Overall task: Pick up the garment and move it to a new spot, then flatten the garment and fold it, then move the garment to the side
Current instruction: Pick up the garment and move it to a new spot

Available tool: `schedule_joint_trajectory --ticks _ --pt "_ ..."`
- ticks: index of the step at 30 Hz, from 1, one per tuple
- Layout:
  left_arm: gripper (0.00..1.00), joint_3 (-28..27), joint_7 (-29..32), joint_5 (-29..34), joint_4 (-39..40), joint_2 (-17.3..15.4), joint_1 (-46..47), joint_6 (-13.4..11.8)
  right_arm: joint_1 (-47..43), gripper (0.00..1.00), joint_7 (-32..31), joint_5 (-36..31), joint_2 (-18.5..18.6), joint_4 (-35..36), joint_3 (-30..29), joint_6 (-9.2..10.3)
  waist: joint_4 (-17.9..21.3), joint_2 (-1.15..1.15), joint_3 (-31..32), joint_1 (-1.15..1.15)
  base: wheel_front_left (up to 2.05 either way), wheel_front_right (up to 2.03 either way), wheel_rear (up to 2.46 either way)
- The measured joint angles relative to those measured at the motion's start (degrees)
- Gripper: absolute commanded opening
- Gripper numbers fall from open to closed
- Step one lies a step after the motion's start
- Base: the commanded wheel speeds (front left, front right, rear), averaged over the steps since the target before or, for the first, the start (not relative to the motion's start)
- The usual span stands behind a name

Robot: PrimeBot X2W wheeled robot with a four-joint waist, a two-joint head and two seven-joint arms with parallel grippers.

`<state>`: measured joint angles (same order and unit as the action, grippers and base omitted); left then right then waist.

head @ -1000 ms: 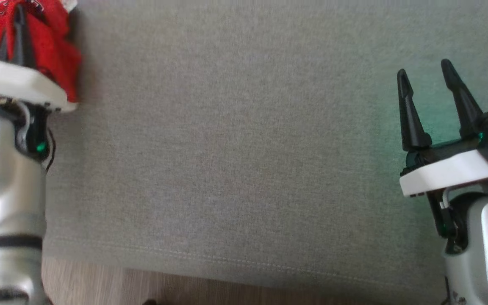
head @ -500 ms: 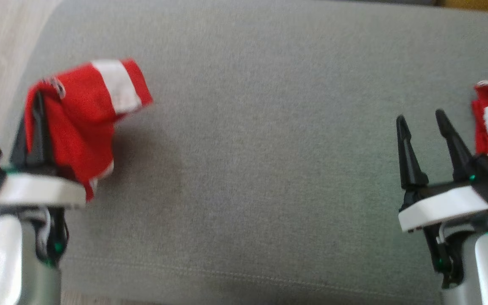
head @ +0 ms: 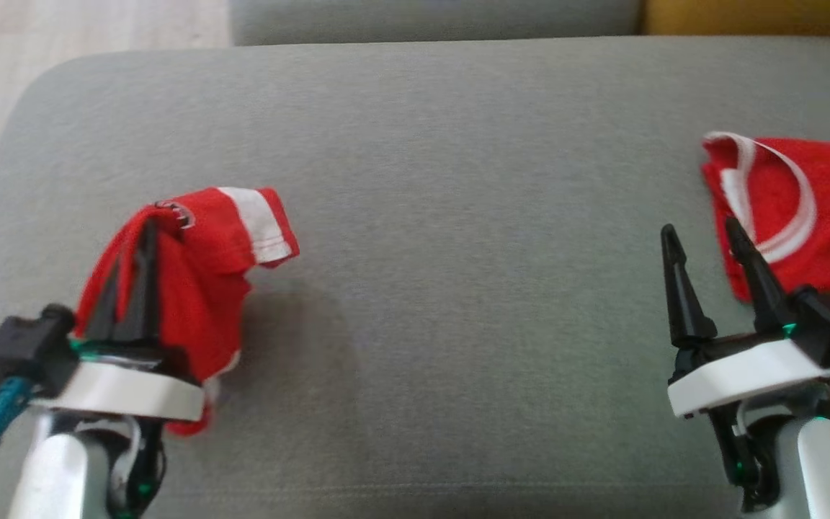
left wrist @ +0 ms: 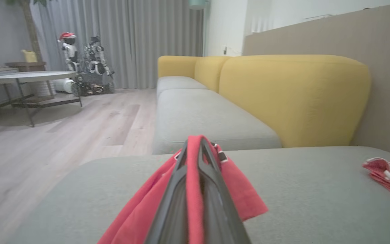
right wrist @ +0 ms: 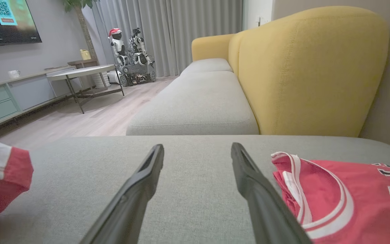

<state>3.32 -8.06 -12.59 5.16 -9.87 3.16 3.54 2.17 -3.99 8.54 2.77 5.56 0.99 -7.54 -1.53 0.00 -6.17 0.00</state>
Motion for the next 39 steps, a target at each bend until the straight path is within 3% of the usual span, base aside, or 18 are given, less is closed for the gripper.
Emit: schedule_joint_trajectory --ticks 12,22,23,24,32,39 --pt "0.00 8.84 -0.23 0.40 -8.22 2.49 10.06 2.46 0.20 1.00 0.86 1.51 -0.03 -0.26 1.47 0.00 11.10 0.00 -2.79 0.00 0.00 0.00 0.00" --pt "0.00 10.45 -2.61 0.26 -18.58 2.93 13.30 2.59 0.88 1.00 2.08 2.15 -0.03 -0.91 1.76 0.00 16.55 0.00 -6.94 0.00 0.00 0.00 0.00" --pt "0.13 10.53 -2.76 0.26 -19.13 3.05 13.69 2.59 0.89 1.00 2.18 2.15 -0.03 -1.01 1.70 0.00 16.80 0.00 -7.34 0.00 0.00 0.00 0.00" --pt "0.97 10.56 -3.20 0.26 -19.60 3.18 14.01 2.58 0.94 1.00 2.37 2.15 -0.03 -1.11 1.67 0.00 16.95 0.00 -7.68 0.00 0.00 0.00 0.00" --pt "1.00 10.49 -5.16 -0.04 -19.56 4.37 14.82 1.80 1.89 1.00 2.57 2.13 -0.03 -1.83 0.97 0.00 14.95 0.00 -7.37 0.00 0.00 0.00 0.00" --pt "1.00 7.39 -5.73 -0.68 -14.36 3.86 11.29 -1.24 1.93 1.00 2.40 1.75 -0.04 -1.82 0.31 0.00 10.95 0.00 -5.10 0.00 0.00 0.00 0.00"
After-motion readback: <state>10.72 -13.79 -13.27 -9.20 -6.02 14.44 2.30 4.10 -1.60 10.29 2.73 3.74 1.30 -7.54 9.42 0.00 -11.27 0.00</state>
